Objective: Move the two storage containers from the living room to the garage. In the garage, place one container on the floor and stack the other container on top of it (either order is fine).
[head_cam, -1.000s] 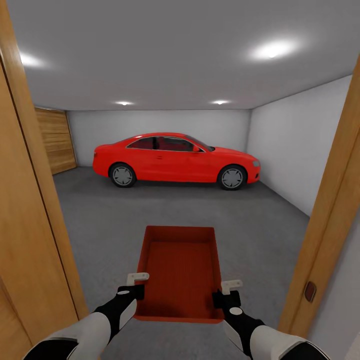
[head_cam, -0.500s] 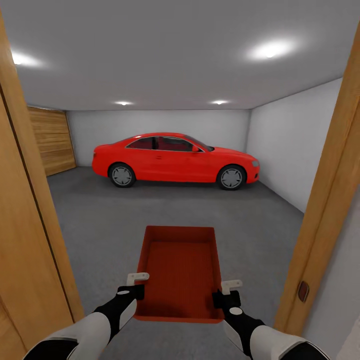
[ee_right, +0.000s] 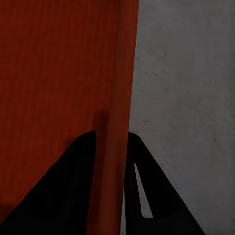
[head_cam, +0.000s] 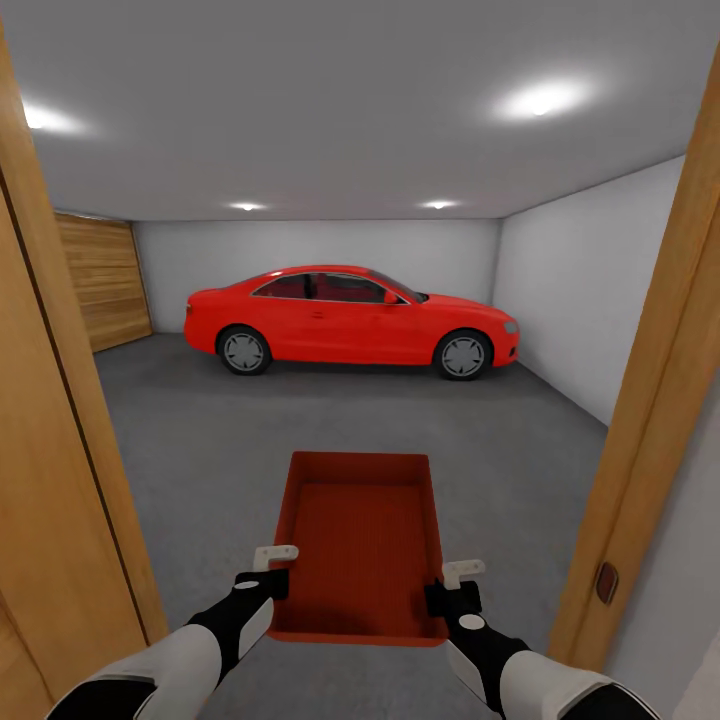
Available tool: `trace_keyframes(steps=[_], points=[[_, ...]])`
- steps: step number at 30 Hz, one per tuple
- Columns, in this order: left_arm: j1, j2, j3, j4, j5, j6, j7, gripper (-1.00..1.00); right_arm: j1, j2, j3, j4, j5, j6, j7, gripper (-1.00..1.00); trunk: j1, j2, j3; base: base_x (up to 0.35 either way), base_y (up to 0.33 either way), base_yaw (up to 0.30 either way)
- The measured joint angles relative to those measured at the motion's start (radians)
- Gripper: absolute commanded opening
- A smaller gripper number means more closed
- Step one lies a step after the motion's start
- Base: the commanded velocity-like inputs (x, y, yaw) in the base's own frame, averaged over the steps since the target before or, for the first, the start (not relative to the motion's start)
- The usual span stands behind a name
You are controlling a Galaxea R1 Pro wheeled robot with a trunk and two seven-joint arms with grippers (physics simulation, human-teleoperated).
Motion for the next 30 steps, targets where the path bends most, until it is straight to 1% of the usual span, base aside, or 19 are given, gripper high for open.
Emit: trace_keyframes(steps=[27,30], points=[[0.000,-0.001,0.000,-0.002,-0.002,0.002,0.002,-1.00,0.000,0.000,-0.003,0.000,0.002,0.001,-0.001,-1.00,0.000,0.000,0.000,0.021,0.012,0.000],[0.000,-0.001,0.000,-0.001,-0.001,0.001,0.002,-1.00,0.000,0.000,-0.001,0.000,0.001,0.000,-0.001,-1.00,0.000,0.000,0.000,0.109,0.000,0.000]])
